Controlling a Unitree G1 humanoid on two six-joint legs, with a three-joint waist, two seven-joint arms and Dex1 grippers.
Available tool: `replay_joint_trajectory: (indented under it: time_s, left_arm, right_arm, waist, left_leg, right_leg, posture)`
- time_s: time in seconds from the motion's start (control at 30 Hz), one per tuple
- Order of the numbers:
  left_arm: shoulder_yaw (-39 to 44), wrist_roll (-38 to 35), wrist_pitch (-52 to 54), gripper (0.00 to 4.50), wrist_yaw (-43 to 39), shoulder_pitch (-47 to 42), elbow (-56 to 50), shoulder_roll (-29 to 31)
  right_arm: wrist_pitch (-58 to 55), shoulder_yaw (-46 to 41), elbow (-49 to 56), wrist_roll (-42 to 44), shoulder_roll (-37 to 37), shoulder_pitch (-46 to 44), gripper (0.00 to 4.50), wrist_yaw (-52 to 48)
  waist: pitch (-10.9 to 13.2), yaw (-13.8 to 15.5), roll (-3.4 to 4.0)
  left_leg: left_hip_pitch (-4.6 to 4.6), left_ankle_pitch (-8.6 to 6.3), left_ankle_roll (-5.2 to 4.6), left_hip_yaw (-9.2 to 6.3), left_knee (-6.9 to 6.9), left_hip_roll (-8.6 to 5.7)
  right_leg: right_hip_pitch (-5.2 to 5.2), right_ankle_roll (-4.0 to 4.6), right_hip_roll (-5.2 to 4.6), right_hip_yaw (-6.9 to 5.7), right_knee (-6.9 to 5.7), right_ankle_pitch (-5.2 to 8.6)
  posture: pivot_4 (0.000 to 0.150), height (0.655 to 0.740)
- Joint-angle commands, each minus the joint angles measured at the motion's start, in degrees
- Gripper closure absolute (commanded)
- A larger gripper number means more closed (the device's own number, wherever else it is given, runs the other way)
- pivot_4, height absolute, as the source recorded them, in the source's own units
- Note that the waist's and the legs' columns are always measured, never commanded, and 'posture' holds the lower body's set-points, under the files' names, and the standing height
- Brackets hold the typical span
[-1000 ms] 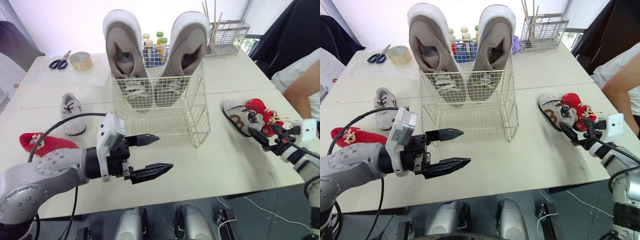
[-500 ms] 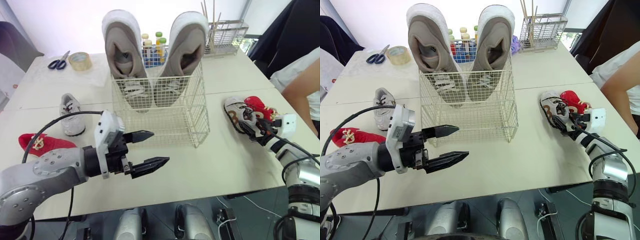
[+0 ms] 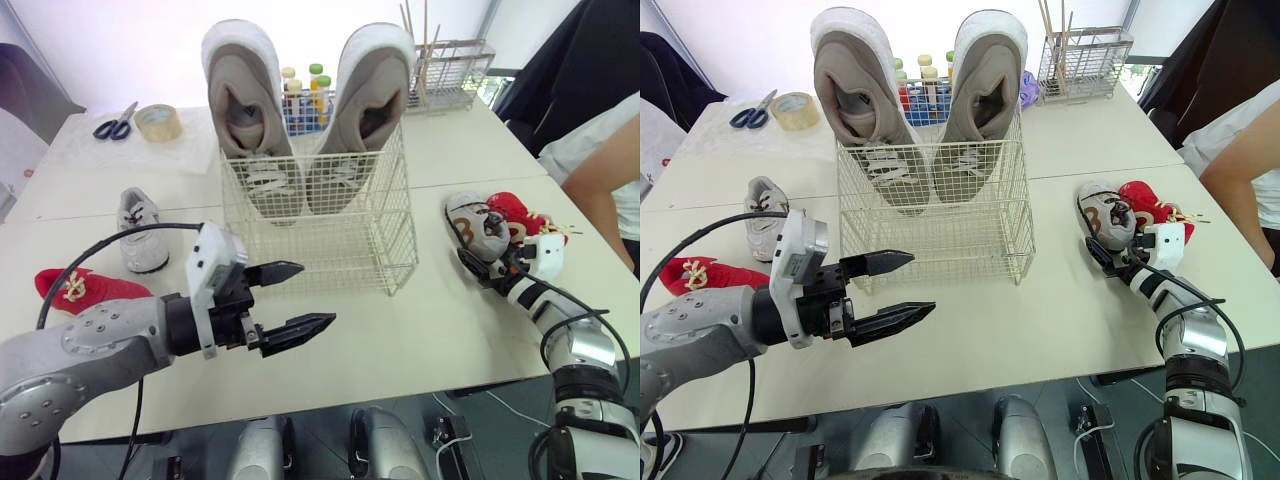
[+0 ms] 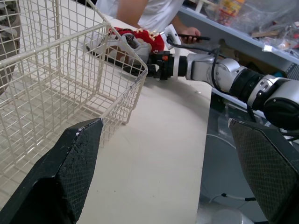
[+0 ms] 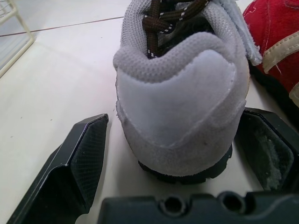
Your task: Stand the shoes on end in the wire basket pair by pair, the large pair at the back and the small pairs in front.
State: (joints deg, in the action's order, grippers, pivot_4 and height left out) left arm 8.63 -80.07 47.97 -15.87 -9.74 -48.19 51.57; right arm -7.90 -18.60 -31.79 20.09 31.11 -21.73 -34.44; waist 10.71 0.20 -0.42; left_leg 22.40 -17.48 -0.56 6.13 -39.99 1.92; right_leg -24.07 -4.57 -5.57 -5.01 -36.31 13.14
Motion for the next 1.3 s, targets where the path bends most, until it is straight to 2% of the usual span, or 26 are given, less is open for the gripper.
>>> replay_joint_trajectory:
  time_s: [0.03,0.23,0.27,0.37,0.4,0.6,0.7,0.8,0.9,0.97,1.03,1.17,1.3]
  left_arm:
    - [0.2,0.9,-1.3,0.0,-0.6,-0.6,-0.3,0.0]
    - [-0.1,2.1,-1.4,0.0,-1.5,-0.5,0.1,-0.4]
    - [-0.1,2.2,-1.4,0.0,-1.6,-0.5,0.1,-0.5]
    - [0.2,2.5,-1.2,0.0,-2.0,-0.2,0.2,-0.5]
    - [0.4,2.6,-1.2,0.0,-2.2,-0.1,0.3,-0.4]
    - [5.2,-0.1,-1.2,0.0,-3.6,0.3,2.3,1.9]
    - [9.6,-2.8,-1.0,0.0,-5.7,-0.2,5.7,3.8]
    - [11.9,-3.6,-0.5,0.0,-8.3,-0.9,9.0,5.5]
    - [13.1,-3.0,0.3,0.0,-12.2,-3.1,13.9,7.5]
    - [13.3,-1.7,0.7,0.0,-14.8,-4.3,16.6,8.6]
    - [13.5,-1.2,1.0,0.0,-16.6,-5.6,18.9,9.3]
    - [14.2,-1.1,2.3,0.0,-19.9,-8.2,23.2,10.3]
    - [18.7,-4.3,5.2,0.0,-21.6,-7.8,27.1,11.8]
  right_arm:
    - [0.7,-1.5,-2.2,0.1,-0.6,-1.5,0.83,2.3]
    - [2.1,-1.3,-3.1,-0.2,-1.2,-2.4,0.83,3.2]
    - [2.2,-1.2,-3.1,-0.3,-1.4,-2.4,1.36,3.3]
    - [2.7,-0.7,-2.5,-0.4,-1.8,-2.1,2.42,3.2]
    - [2.8,-0.7,-2.4,-0.3,-1.9,-2.1,2.58,3.2]
    - [5.8,-3.2,1.2,0.0,2.0,-5.3,2.72,3.8]
    - [7.1,-5.2,1.9,0.4,9.2,-13.1,2.72,2.7]
    - [8.8,-5.0,-0.7,-0.2,16.0,-22.3,2.72,0.4]
    - [12.3,-1.6,-6.3,-1.6,24.1,-40.3,2.72,-7.1]
    - [9.7,1.4,-6.3,0.2,24.9,-50.1,2.72,-15.0]
    - [2.0,3.0,-3.3,5.4,23.7,-56.7,2.72,-22.9]
    - [-20.6,10.2,16.2,19.4,23.8,-57.8,2.72,-41.4]
    - [-27.5,14.8,25.8,23.3,24.2,-56.3,2.72,-50.2]
  waist:
    - [0.0,-0.1,0.0]
    - [0.0,-0.1,0.0]
    - [0.0,-0.1,0.0]
    - [0.0,-0.2,0.0]
    - [0.0,-0.4,0.0]
    - [0.1,-0.8,0.09]
    - [0.5,-1.0,0.75]
    - [0.6,-1.0,0.89]
    - [0.8,-1.1,1.12]
    - [0.7,-1.1,1.07]
    - [0.7,-1.3,0.91]
    - [0.7,-1.4,0.79]
    - [0.7,-0.7,0.69]
  left_leg:
    - [0.0,0.0,0.0,0.0,0.0,-0.01]
    - [0.01,0.0,0.0,0.0,0.01,0.0]
    - [0.01,0.0,0.0,0.0,0.01,0.0]
    - [0.01,0.0,0.0,0.0,0.01,0.0]
    - [0.01,0.0,0.0,0.0,0.01,0.0]
    - [0.02,0.0,0.0,-0.01,0.04,0.01]
    - [0.16,0.0,-0.01,0.05,0.03,-0.01]
    - [0.2,-0.01,-0.03,0.18,0.08,-0.04]
    - [0.27,0.02,0.03,0.27,0.28,-0.1]
    - [0.24,0.09,0.16,0.29,0.61,-0.1]
    - [0.14,0.15,0.27,0.27,0.87,-0.03]
    - [0.12,0.12,0.26,0.16,0.97,0.18]
    - [0.25,0.11,0.24,0.13,0.85,0.13]
  right_leg:
    - [0.0,0.0,0.0,0.0,0.0,0.0]
    - [0.0,0.0,0.0,0.0,0.03,0.0]
    - [0.0,0.0,0.0,0.0,0.03,0.0]
    - [0.0,0.0,0.0,0.0,0.04,0.0]
    - [0.0,0.0,0.0,0.0,0.04,0.0]
    - [-0.01,-0.01,0.0,-0.01,0.04,0.0]
    - [-0.2,-0.01,-0.04,0.04,0.04,0.0]
    - [-0.35,-0.03,-0.04,0.14,0.04,0.0]
    - [-0.56,-0.03,0.01,0.15,0.05,0.01]
    - [-0.67,-0.01,0.06,0.15,0.12,0.02]
    - [-0.68,0.11,0.21,0.15,0.2,0.08]
    - [-0.68,0.22,0.3,0.15,0.22,0.14]
    - [-0.71,0.2,0.09,0.05,0.16,0.12]
  posture:
    - [0.15,0.74]
    - [0.15,0.74]
    - [0.15,0.74]
    - [0.15,0.74]
    - [0.15,0.74]
    - [0.15,0.74]
    - [0.15,0.74]
    - [0.15,0.74]
    - [0.15,0.74]
    - [0.15,0.74]
    - [0.15,0.74]
    - [0.15,0.74]
    - [0.15,0.74]
